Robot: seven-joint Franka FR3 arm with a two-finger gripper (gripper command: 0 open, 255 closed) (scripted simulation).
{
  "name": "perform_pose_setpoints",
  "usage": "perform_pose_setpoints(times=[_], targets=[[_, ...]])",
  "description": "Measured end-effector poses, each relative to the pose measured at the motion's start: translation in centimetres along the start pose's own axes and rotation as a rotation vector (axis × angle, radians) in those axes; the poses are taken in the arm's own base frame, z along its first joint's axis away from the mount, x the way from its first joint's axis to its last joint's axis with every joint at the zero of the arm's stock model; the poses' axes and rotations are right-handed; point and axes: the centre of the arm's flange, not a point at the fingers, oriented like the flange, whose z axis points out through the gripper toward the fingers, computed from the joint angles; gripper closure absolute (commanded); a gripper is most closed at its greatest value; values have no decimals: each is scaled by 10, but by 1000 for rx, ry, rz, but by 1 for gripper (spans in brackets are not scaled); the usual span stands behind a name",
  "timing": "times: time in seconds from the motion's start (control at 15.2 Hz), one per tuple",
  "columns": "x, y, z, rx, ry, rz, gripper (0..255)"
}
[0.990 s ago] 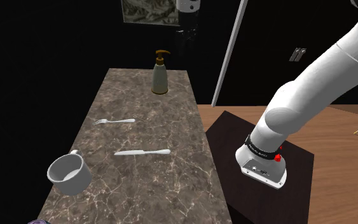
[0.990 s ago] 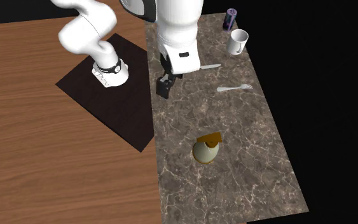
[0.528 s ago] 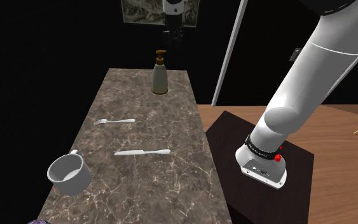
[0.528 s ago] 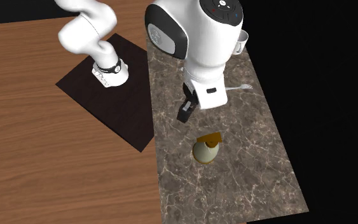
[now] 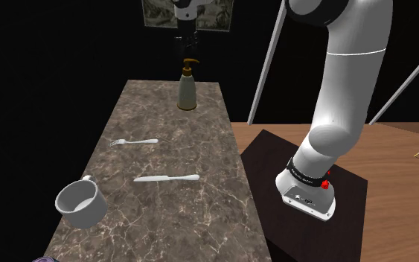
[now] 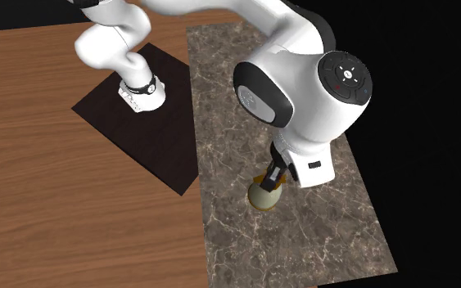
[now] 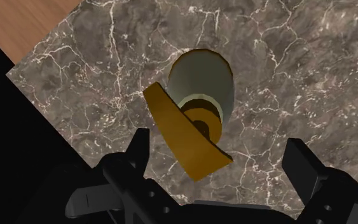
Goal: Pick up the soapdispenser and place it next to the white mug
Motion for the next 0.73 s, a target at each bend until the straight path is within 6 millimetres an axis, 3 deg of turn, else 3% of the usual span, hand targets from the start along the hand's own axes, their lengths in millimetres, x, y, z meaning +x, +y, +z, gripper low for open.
perform_pose_setpoints(times=[0.2,0.73], targets=[[18,8,11,5,-1,2,0],[19,8,44,5,-1,3,0]])
